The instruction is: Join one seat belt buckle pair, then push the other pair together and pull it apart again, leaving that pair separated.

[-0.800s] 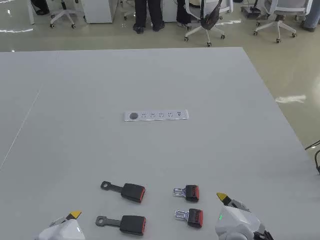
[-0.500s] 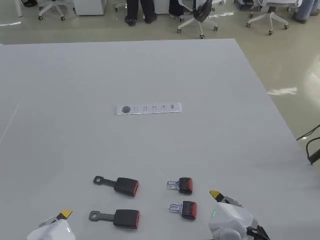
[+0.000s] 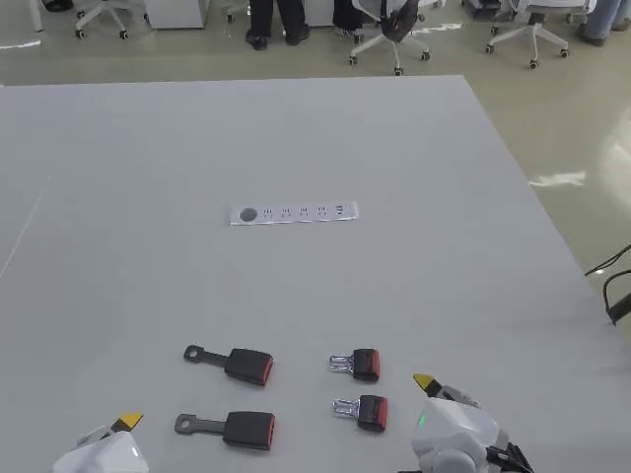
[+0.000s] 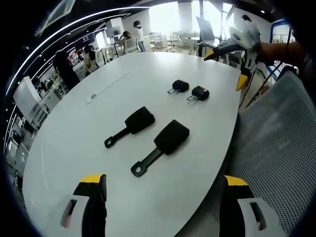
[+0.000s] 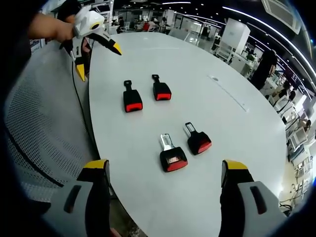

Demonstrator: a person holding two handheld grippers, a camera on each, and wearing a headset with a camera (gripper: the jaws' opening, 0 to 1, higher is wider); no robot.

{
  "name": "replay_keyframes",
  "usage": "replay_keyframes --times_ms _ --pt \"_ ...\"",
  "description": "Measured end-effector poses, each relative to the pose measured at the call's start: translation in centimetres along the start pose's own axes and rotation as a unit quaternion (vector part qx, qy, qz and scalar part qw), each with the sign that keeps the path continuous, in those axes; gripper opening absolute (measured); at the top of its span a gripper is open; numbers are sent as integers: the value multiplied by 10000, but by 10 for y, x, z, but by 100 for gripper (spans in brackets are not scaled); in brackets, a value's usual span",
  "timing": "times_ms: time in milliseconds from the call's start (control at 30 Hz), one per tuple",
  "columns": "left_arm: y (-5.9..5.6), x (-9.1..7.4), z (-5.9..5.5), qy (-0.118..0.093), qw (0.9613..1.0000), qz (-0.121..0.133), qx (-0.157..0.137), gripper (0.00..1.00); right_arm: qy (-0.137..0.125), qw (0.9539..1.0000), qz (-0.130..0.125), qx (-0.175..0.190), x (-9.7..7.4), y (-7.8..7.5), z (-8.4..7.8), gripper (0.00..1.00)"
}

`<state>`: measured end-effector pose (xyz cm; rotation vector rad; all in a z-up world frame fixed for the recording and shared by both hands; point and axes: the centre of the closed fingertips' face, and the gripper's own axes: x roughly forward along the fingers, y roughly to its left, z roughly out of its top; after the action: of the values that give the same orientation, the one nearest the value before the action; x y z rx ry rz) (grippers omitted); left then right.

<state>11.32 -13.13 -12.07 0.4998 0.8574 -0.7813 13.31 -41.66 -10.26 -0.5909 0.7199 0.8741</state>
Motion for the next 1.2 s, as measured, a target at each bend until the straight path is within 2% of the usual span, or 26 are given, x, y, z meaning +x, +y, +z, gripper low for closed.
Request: replay_keyframes --times_ms 800,1067,1200 --pt "-2 0 3 -2 10000 -8 29 98 18 10000 13 28 2 2 -1 91" --pt "3 4 -1 25 9999 -11 105 98 75 10000 46 -38 3 4 -4 91" --pt "2 1 3 24 9999 -7 116 98 93 9999 63 -41 4 4 -5 91"
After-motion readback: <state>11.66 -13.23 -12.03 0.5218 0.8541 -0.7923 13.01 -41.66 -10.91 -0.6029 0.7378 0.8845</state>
